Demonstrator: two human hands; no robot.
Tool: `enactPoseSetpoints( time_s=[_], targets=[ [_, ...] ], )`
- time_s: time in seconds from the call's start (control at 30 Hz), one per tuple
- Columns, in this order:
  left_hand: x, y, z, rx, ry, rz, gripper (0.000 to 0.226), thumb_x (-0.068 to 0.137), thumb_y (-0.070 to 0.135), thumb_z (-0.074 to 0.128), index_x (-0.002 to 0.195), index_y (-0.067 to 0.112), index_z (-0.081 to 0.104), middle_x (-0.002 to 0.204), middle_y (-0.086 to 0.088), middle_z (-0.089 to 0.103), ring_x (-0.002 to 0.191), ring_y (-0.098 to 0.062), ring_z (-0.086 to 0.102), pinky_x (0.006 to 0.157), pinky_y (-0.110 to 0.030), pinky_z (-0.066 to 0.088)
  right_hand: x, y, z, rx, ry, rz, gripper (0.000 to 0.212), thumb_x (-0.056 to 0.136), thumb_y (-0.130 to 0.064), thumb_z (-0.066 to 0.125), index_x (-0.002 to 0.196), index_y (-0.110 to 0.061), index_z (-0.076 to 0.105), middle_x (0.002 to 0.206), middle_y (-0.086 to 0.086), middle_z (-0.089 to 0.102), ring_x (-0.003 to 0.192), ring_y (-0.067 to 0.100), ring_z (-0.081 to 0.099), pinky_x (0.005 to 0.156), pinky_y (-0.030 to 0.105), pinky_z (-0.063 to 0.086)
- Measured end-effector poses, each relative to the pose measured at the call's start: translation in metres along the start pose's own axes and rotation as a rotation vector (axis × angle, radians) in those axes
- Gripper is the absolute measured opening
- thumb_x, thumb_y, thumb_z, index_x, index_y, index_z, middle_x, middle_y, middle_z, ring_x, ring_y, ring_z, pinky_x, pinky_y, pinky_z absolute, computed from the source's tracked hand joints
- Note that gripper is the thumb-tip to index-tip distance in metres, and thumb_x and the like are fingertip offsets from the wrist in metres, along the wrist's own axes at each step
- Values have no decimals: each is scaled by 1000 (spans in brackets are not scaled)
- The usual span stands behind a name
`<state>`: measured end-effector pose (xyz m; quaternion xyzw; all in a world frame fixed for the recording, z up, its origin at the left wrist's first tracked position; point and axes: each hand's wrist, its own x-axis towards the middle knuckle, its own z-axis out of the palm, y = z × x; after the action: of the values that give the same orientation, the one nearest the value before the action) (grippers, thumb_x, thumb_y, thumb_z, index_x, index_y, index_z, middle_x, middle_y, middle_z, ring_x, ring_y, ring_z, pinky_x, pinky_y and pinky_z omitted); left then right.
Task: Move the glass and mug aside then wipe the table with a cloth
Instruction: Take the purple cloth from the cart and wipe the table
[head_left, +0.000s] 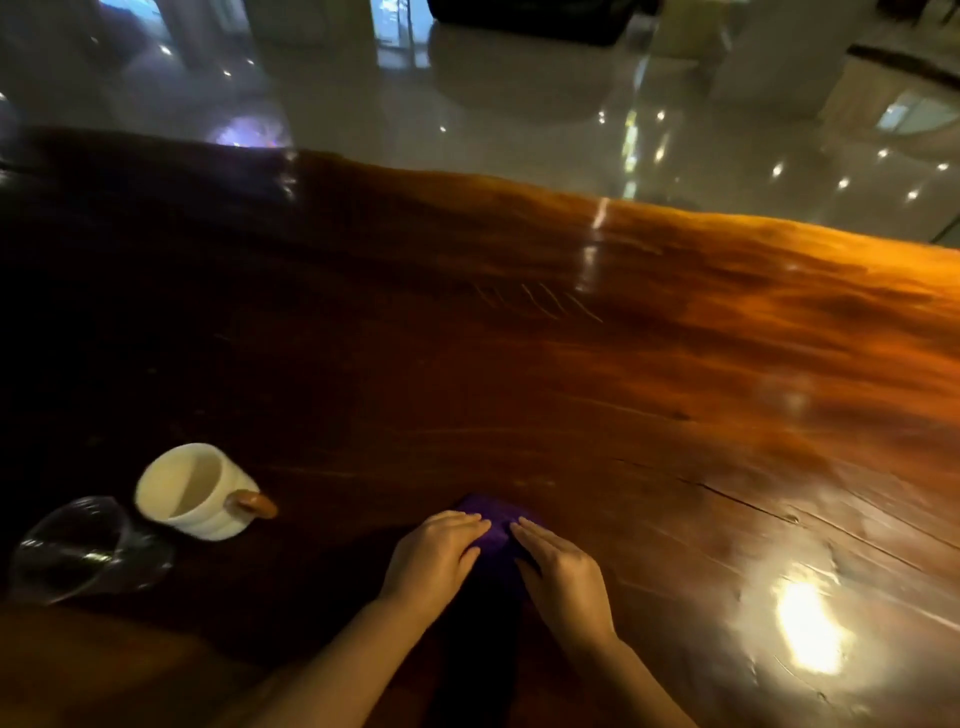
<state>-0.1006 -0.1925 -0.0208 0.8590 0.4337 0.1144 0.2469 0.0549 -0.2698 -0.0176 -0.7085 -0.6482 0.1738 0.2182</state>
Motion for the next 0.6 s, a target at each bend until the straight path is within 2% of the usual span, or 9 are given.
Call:
enactPoseSetpoints(
  time_s=[0.13, 0.23, 0.37, 0.5, 0.6],
  targets=[
    [-28, 1, -71, 30, 108, -84, 39, 83, 22, 63, 121, 27, 56, 123, 9, 61, 117, -2, 48, 97, -18, 37, 16, -53, -29, 36, 43, -143, 47, 78, -5, 72, 122, -16, 59, 122, 3, 66, 111, 15, 61, 95, 27, 46],
    [-58, -8, -137, 54, 216, -140, 40, 81, 26, 64, 120, 29, 56, 120, 9, 62, 111, -1, 51, 90, -13, 33, 37, -112, -46, 21, 27, -308, 46, 81, -8, 69, 124, -18, 57, 125, 2, 63, 114, 15, 59, 96, 26, 43],
    [-116, -28, -217, 124, 387, -248, 41, 81, 28, 64, 121, 30, 54, 123, 10, 61, 112, 0, 50, 91, -18, 38, 59, -209, -49, 28, 19, -538, 47, 80, -9, 70, 123, -19, 57, 122, 3, 66, 113, 16, 60, 95, 35, 50],
    [-184, -59, -283, 235, 547, -372, 41, 82, 27, 63, 122, 28, 53, 122, 8, 61, 112, -3, 51, 93, -20, 37, 72, -312, -36, 66, 12, -734, 48, 73, -8, 75, 118, -19, 61, 114, 2, 70, 107, 14, 63, 91, 28, 47],
    [-238, -86, -328, 267, 651, -447, 40, 82, 27, 63, 121, 26, 55, 120, 6, 62, 111, -5, 53, 94, -24, 42, 77, -389, -18, 126, -23, -891, 45, 72, -7, 77, 115, -16, 64, 112, 3, 71, 106, 15, 64, 92, 25, 45]
  ],
)
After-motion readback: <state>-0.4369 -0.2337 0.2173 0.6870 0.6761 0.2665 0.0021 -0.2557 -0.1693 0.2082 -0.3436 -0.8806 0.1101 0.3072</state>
